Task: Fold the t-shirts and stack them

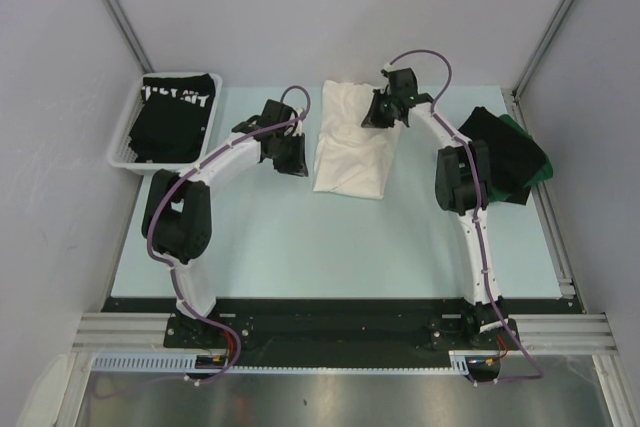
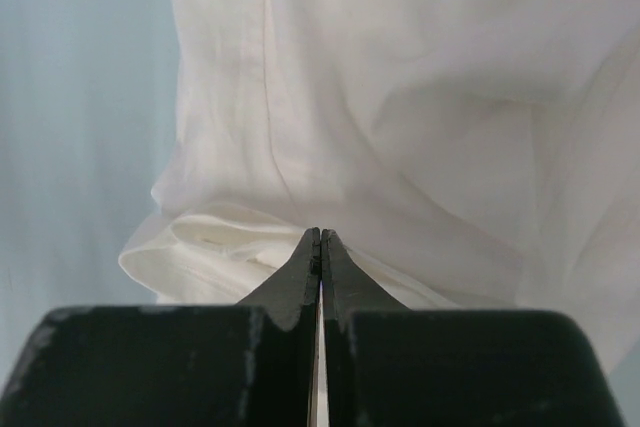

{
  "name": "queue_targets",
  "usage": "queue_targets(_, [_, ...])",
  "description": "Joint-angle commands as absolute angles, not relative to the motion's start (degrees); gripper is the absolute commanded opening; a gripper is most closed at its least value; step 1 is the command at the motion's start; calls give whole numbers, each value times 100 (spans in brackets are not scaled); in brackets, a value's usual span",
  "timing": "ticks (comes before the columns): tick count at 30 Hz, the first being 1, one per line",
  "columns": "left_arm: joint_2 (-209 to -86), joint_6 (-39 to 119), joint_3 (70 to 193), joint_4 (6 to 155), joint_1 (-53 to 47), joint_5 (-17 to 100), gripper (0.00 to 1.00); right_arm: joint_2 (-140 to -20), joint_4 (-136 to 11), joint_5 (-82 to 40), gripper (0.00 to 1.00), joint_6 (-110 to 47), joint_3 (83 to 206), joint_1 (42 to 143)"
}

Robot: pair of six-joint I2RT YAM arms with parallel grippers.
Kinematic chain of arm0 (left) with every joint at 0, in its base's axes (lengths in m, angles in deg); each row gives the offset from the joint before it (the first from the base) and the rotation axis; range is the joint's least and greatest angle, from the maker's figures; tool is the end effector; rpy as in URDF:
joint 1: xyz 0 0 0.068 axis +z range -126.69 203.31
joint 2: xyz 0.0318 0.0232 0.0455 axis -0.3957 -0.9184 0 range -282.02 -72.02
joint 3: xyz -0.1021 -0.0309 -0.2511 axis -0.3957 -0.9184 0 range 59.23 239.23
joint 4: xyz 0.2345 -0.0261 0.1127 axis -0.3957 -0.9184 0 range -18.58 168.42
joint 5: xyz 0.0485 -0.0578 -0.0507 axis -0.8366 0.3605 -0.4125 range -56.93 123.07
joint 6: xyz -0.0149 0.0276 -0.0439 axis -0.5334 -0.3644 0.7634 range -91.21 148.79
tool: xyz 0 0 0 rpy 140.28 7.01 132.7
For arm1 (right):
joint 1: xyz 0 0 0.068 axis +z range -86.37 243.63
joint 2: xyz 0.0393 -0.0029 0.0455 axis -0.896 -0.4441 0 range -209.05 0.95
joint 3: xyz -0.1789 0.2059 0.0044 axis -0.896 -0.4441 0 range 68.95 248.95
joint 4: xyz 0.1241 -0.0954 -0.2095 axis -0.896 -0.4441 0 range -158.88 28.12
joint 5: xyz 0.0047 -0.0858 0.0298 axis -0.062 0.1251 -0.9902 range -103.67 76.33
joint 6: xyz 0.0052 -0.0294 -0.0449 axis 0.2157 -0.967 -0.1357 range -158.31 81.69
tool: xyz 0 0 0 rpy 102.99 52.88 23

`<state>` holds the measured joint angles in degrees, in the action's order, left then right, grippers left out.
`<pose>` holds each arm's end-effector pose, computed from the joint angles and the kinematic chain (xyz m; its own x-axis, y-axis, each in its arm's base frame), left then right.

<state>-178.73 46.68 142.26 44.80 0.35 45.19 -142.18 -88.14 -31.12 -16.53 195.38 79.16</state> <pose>0.3684 -0.1641 0.2312 -0.8867 0.0495 -0.4597 0.2243 0.9155 -0.3341 0.5389 0.1608 0.1854 -0.7831 0.1499 -0.6036 -0.1898 0.8666 0.4615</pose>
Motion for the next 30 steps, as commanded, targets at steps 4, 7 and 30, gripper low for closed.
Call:
queue_targets(4, [-17705,4601,14229,4608,81,4555,22,-13239,-8640,-3230,0,-1626,18929,8191])
queue_targets(7, [-17670,4636,14203,4634,81,4590,22,-12975,-8473,-3247,0,-1555,18393,8305])
queue_targets(30, [-17476,4540,13939,4634,81,4617,22,-12710,-8077,-3195,0,-1388,17152,8762])
